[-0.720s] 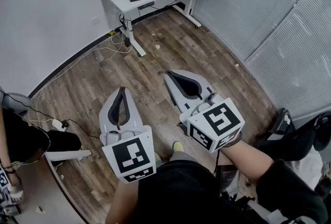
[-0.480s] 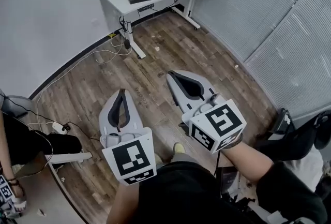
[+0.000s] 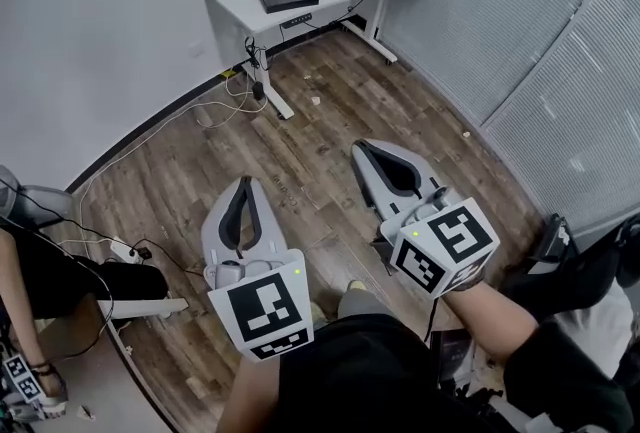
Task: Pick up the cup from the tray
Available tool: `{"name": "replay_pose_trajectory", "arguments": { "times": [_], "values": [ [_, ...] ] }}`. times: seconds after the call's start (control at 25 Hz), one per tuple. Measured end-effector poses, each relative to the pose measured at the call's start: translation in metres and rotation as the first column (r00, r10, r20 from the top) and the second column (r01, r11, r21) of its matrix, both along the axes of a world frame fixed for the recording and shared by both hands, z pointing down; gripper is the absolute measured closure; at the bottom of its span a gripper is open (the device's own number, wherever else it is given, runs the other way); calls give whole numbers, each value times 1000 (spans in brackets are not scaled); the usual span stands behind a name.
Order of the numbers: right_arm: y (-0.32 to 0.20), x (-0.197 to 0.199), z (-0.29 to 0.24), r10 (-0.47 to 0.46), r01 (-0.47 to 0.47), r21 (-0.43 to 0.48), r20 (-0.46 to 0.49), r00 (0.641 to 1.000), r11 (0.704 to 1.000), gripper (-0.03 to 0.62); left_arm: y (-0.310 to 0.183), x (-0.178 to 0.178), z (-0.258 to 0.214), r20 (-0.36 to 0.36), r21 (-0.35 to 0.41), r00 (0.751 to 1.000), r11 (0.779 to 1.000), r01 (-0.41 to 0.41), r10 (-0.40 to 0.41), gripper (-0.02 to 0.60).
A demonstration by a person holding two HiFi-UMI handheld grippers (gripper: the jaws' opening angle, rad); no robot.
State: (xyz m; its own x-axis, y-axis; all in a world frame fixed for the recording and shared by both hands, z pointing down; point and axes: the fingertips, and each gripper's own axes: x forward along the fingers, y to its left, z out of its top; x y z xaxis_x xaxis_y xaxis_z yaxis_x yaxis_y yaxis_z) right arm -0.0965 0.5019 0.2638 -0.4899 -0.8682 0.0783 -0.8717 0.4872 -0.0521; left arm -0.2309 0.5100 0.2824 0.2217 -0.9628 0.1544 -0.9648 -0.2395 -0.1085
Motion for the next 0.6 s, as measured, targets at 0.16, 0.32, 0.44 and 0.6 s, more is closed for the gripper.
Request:
{"name": "replay_pose_trajectory", "arguments": {
  "times": [0.16,0.32,0.44,0.6],
  "values": [
    [6,0,-1,2,-2,6,1,1000,1000,580,5,-2,0,2,3,1000,1000,-4,4,580],
    [9,-3,-4,2,-2,15,-3,1000,1000,580,7,-4,-2,1,8,1000,1000,-10,10,580],
    [10,-4,-6,0,0,18,-1,1000,1000,580,8,-5,-5,-3,14,1000,1000,-8,8,580],
    [12,-5,-8,-5,5,24,-9,1000,1000,580,9,-6,-7,-7,19,1000,1000,-6,6,580]
  ]
}}
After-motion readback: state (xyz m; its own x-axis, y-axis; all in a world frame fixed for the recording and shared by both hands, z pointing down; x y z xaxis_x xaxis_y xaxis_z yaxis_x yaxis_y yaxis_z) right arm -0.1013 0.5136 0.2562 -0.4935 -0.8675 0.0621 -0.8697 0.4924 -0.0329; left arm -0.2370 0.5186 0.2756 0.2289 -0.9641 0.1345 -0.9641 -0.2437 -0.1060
